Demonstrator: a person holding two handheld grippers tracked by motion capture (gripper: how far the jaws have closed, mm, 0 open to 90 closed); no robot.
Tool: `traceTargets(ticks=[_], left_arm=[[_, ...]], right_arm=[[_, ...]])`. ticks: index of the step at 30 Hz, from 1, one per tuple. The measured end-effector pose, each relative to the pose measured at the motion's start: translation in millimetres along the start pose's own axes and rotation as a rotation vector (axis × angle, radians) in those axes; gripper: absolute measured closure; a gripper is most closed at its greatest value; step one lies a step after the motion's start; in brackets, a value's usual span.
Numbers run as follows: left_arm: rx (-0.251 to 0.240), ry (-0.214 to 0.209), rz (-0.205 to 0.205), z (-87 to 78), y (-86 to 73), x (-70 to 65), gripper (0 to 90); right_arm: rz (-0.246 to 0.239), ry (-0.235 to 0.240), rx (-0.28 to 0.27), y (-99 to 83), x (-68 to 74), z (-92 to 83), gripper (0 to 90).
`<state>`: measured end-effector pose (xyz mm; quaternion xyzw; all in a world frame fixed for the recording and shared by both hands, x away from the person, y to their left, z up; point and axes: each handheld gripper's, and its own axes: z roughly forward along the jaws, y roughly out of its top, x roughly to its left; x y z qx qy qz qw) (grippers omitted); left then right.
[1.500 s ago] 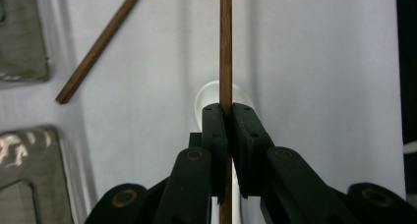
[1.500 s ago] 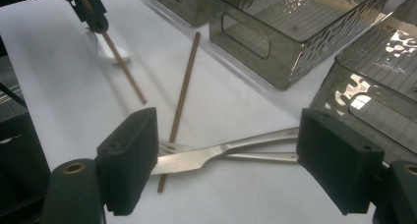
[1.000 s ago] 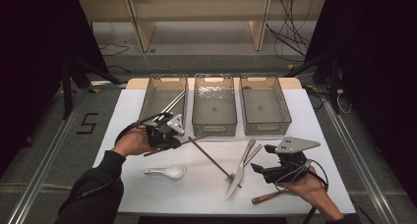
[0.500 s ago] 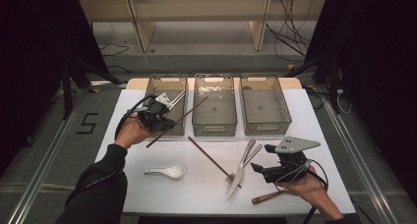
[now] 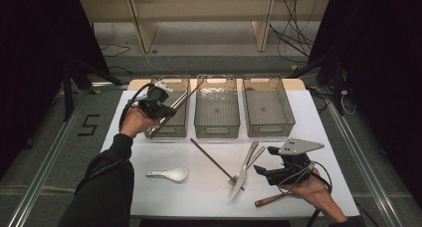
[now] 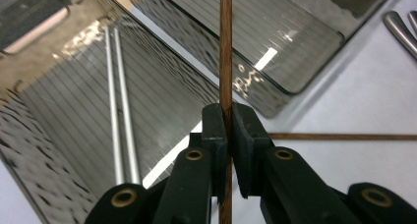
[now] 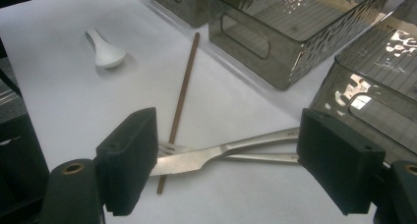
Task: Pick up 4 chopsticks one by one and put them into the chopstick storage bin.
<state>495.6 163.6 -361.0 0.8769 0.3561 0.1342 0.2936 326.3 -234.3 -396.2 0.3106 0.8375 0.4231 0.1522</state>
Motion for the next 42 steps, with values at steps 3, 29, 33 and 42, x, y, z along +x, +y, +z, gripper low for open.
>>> traceTargets(ticks=[3,29,33,42], left_arm=[[-0.010,0.023,-0.005,0.2,7.3,6.7,84.1],[-0.021,0.167,-0.087,18.2,10.1,59.0,84.1],[-0.019,0.171,-0.102,21.8,6.2,60.6,84.0],[0.019,0.185,-0.137,32.3,-6.8,66.3,83.8]], right_arm=[[0.000,0.000,-0.001,-0.1,0.0,0.0,24.6],[0.002,0.007,-0.001,-0.3,0.1,0.8,24.6],[-0.003,0.007,0.000,-0.3,0.2,0.9,24.6],[-0.001,0.007,-0.001,-0.3,0.3,0.9,24.6]])
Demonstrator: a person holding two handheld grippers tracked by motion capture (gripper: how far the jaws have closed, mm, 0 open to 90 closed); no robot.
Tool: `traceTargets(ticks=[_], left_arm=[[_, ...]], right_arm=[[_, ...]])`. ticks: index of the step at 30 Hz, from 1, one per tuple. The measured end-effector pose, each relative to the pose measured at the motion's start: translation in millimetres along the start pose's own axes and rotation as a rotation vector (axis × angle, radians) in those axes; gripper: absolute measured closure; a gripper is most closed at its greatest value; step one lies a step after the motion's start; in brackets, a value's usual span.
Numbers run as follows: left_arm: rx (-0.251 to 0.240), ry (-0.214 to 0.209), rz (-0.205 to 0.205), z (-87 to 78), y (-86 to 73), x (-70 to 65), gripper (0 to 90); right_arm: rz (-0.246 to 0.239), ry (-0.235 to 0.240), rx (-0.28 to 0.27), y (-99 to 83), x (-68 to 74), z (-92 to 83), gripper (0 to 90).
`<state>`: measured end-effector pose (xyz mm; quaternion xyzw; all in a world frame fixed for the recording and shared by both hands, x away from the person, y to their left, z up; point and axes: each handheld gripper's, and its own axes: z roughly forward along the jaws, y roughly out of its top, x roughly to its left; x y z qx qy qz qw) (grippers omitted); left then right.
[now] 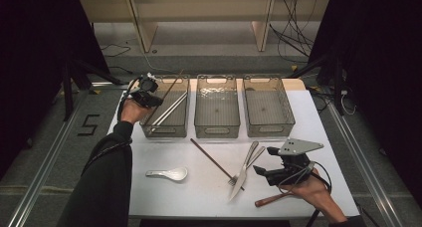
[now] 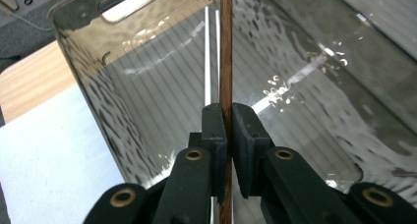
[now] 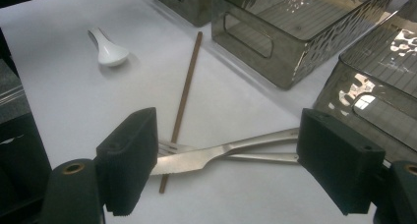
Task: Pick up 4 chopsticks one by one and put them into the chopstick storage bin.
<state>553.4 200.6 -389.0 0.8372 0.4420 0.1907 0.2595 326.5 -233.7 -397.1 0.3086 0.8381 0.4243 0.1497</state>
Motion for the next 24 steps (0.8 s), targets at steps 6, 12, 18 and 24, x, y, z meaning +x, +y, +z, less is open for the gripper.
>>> traceTargets(ticks=[6,12,18,24], left_arm=[[0.013,0.012,-0.031,4.5,-4.6,1.0,83.0],[0.026,0.021,-0.040,4.6,-5.5,-2.1,74.0],[-0.013,-0.029,-0.036,-9.1,-4.6,-11.3,52.8],[-0.068,-0.091,0.064,-27.1,-5.0,-33.8,33.8]], right_arm=[[0.000,0.002,0.002,0.1,0.4,-0.1,24.6],[0.002,0.002,0.000,0.2,0.5,-0.4,24.6],[0.002,0.001,-0.001,0.2,0.5,-0.5,24.6],[0.003,0.000,-0.001,0.3,0.7,-0.4,24.6]])
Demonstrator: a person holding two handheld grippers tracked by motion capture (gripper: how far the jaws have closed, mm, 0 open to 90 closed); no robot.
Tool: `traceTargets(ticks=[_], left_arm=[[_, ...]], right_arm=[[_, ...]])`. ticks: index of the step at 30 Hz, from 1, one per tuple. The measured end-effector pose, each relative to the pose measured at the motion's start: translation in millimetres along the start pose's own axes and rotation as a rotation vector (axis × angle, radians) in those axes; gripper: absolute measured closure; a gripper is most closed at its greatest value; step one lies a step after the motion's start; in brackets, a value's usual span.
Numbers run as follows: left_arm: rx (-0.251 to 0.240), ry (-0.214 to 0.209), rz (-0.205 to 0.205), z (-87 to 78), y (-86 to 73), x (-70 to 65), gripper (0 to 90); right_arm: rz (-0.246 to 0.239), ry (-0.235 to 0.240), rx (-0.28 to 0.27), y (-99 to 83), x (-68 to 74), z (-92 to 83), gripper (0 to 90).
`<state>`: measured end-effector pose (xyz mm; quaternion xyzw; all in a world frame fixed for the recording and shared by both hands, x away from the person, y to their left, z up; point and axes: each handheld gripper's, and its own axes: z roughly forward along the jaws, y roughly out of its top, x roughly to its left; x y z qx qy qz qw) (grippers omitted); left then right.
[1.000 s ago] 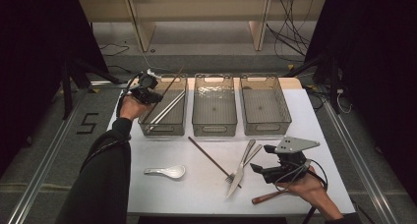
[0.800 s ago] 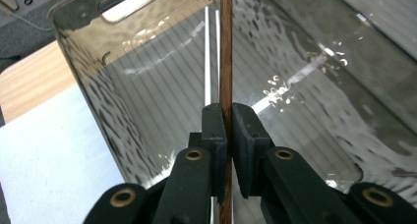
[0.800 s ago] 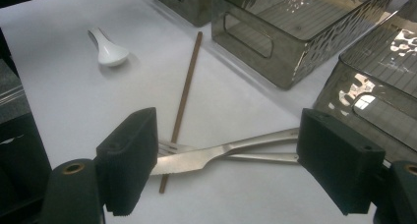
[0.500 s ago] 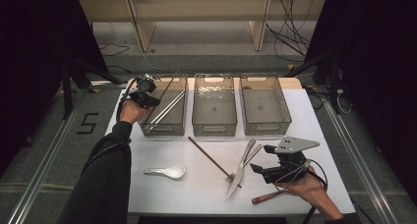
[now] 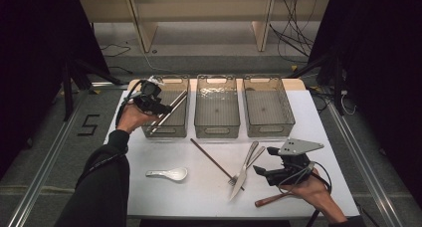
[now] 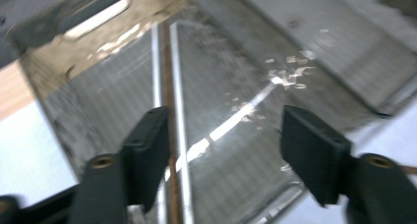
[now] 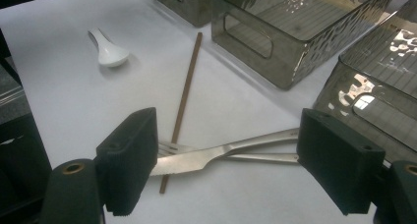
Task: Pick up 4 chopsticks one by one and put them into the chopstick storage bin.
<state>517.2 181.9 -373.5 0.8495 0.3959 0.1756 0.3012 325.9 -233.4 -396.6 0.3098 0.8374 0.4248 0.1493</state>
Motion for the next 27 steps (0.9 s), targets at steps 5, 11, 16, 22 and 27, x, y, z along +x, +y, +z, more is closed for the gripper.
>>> traceTargets(ticks=[5,11,16,22,27], left_arm=[[-0.075,-0.067,0.120,-14.5,1.4,-28.5,26.7],[-0.073,-0.119,0.231,-22.2,7.3,-51.5,20.7],[-0.045,-0.161,0.336,-23.8,8.7,-72.0,18.3],[-0.020,-0.205,0.426,-19.8,8.0,-92.6,16.5],[0.001,-0.261,0.476,-12.4,5.3,-108.4,16.0]], right_arm=[[0.000,-0.003,-0.001,-0.1,-0.3,0.1,24.6],[0.000,-0.003,-0.003,0.3,0.2,-0.5,24.6],[-0.001,-0.002,-0.003,0.3,0.0,-0.6,24.5],[0.000,-0.001,-0.003,0.4,0.2,-0.4,24.6],[0.002,-0.001,-0.003,0.2,-0.1,-0.2,24.5]])
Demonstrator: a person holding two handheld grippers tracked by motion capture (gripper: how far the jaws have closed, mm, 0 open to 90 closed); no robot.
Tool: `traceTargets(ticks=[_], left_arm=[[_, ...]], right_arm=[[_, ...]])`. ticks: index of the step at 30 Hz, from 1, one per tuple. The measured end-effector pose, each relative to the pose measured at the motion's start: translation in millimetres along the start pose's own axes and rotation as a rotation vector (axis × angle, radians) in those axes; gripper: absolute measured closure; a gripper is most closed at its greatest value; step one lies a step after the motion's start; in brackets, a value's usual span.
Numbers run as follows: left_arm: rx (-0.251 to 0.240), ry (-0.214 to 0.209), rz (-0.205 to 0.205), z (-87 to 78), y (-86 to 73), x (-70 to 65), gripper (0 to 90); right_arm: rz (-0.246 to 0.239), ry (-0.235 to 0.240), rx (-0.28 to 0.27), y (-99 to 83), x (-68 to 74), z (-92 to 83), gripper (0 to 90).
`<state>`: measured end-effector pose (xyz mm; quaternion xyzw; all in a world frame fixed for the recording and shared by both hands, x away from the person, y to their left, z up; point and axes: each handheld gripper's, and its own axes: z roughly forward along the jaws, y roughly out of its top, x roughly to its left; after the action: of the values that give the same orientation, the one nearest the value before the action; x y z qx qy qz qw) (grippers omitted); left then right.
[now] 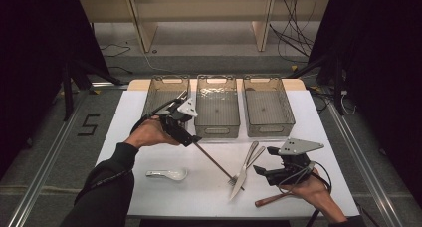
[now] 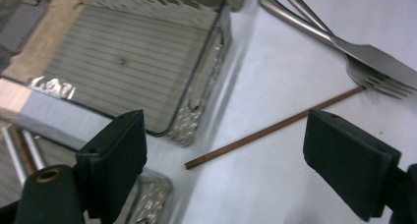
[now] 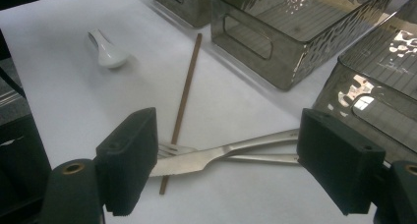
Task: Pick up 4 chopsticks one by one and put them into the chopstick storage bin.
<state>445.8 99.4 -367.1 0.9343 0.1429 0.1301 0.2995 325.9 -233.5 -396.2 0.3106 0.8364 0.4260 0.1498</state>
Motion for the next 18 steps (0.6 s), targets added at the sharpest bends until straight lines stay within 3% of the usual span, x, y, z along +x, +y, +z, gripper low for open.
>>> traceTargets(ticks=[11,18], left_arm=[[0.075,-0.047,0.081,24.4,4.5,-17.6,15.9],[0.133,-0.067,0.153,38.4,6.6,-25.8,16.3]], right_arm=[[0.000,0.000,0.000,0.0,-0.1,-0.1,24.5],[-0.002,0.000,0.002,0.0,0.1,0.2,24.5]])
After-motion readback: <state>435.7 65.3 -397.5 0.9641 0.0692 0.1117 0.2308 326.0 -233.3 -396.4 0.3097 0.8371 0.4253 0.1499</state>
